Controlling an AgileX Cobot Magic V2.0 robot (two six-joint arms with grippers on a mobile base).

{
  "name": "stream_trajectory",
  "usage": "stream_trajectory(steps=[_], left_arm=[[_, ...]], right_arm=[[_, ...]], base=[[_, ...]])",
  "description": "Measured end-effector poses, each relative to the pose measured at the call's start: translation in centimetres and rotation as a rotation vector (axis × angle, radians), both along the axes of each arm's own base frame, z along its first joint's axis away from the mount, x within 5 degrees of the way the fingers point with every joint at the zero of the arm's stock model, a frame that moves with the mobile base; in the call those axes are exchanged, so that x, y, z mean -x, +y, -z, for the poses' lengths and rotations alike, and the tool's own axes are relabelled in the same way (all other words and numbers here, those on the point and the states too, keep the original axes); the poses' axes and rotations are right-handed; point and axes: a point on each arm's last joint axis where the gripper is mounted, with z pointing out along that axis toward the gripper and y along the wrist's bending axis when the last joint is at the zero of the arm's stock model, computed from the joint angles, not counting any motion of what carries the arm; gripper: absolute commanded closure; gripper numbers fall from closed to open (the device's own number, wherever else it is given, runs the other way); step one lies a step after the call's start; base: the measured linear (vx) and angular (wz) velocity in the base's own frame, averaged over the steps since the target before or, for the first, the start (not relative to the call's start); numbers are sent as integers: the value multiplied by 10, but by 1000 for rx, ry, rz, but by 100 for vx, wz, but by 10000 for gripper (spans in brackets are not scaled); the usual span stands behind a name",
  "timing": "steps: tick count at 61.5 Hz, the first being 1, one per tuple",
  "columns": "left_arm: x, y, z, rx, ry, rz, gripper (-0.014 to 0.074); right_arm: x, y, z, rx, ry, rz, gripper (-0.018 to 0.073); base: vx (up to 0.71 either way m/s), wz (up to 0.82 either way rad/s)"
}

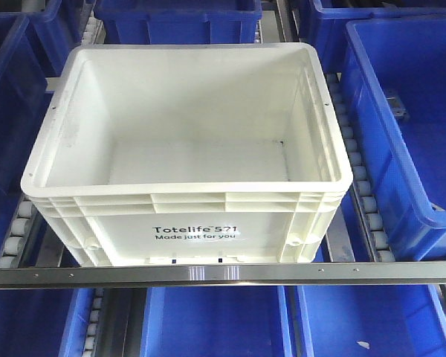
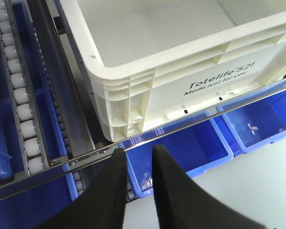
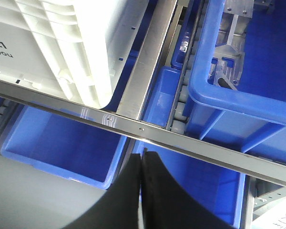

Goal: Move bin from left to right shelf

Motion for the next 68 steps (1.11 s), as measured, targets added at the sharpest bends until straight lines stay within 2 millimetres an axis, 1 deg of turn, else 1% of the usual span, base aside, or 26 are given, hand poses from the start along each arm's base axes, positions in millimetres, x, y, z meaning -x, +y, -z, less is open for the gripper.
stream_trajectory(steps=[15, 20, 28, 31, 42, 46, 55, 61, 68], left_arm=[[0, 0, 0, 0, 0, 0, 488], [3, 1, 0, 3, -11, 0, 488], [14, 11, 5, -65, -117, -32, 488], [19, 15, 14, -83, -175, -65, 488], [31, 26, 66, -89, -393, -187, 488], [34, 27, 81, -78, -467, -209, 488], [30, 27, 113, -39, -539, -230, 498], [28, 28, 132, 13, -561, -274, 540], [29, 29, 147, 45, -612, -304, 596]], right_arm=[[0, 0, 0, 1, 3, 0, 568], [0, 0, 0, 1, 3, 0, 568], [0, 0, 0, 1, 3, 0, 568], [0, 0, 0, 1, 3, 0, 568], [0, 0, 0, 1, 3, 0, 568], [0, 0, 0, 1, 3, 0, 568], [0, 0, 1, 2, 7, 1, 568], [1, 0, 1, 5, 17, 2, 568], [1, -1, 1, 6, 18, 3, 568]], base=[[0, 0], [0, 0], [0, 0], [0, 0], [0, 0], [0, 0], [0, 0], [0, 0], [0, 0]])
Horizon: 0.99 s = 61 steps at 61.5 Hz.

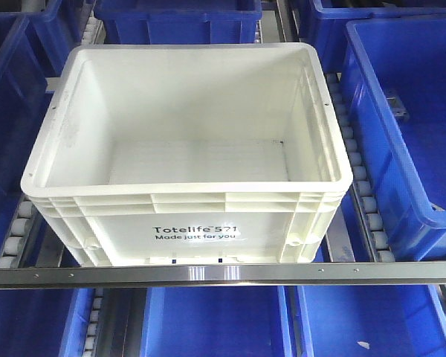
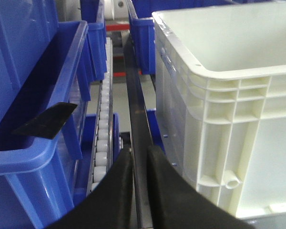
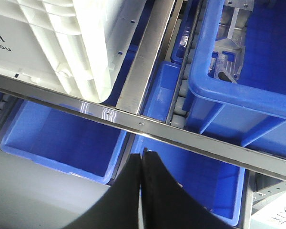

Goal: Move bin from left to right shelf

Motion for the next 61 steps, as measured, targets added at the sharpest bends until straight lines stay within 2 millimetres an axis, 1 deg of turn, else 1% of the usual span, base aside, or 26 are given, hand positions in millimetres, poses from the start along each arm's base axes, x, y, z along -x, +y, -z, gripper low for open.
stream_trajectory(steps=[8, 23, 61], left_arm=[[1, 0, 3, -22, -25, -1, 605], [1, 0, 4, 55, -29, -3, 603], [1, 0, 4, 56, -29, -4, 603]], right_arm=[[0, 0, 0, 1, 2, 0, 568], [0, 0, 0, 1, 2, 0, 568], [0, 0, 0, 1, 3, 0, 568]], base=[[0, 0], [0, 0], [0, 0]])
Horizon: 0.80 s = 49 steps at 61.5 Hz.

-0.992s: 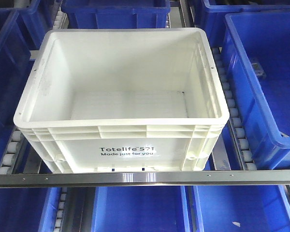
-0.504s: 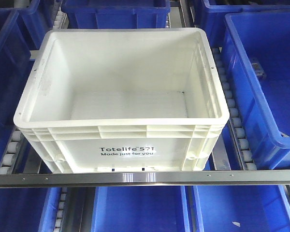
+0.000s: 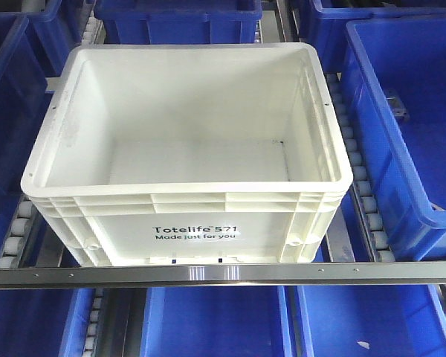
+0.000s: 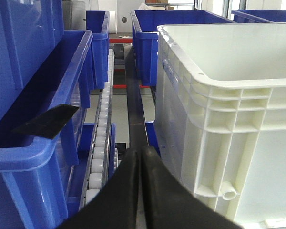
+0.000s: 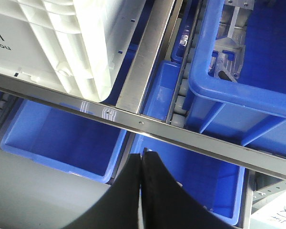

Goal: Move bin from left to right shelf

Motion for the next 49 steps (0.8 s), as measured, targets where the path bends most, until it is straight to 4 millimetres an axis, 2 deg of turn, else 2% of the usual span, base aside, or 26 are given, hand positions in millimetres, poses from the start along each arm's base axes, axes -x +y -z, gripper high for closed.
stream_trajectory(steps=[49], left_arm=[[0, 0, 0, 0, 0, 0, 603]], right_arm=[[1, -1, 0, -2, -6, 2, 568]], base=[[0, 0]])
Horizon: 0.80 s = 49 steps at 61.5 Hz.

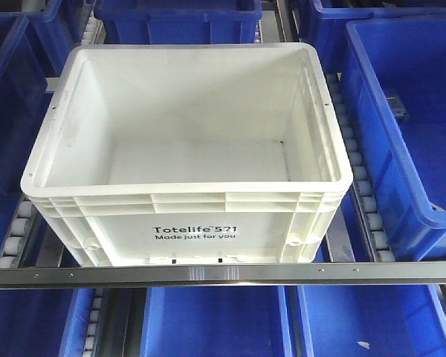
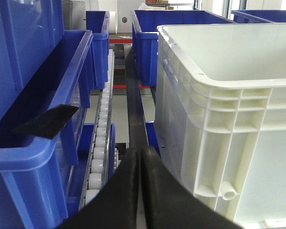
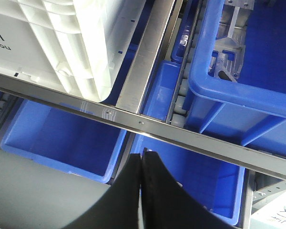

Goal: Move bin from left to right shelf

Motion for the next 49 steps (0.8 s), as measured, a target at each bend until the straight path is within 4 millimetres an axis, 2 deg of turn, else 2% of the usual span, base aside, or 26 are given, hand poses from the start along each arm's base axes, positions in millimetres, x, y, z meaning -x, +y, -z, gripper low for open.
stream_trajectory(steps=[9, 16, 17, 19, 34, 42, 49], left_arm=[[0, 0, 0, 0, -1, 0, 603], [0, 0, 0, 0, -1, 0, 603], [0, 0, 0, 0, -1, 0, 603], [0, 0, 0, 0, -1, 0, 603], [0, 0, 0, 0, -1, 0, 603], [0, 0, 0, 0, -1, 0, 603], [0, 0, 0, 0, -1, 0, 603]], right_arm=[[4, -5, -7, -55, -90, 71, 568], [10, -11, -20, -127, -248, 158, 568], [17, -14, -26, -158, -336, 209, 568], [21, -16, -29, -162, -370, 231, 568], [36, -20, -33, -159, -465, 321, 568], [32, -21, -17, -159, -536, 336, 568], [26, -21, 21, -164, -592, 328, 568]], base=[[0, 0], [0, 0], [0, 0], [0, 0], [0, 0], [0, 0], [0, 0]])
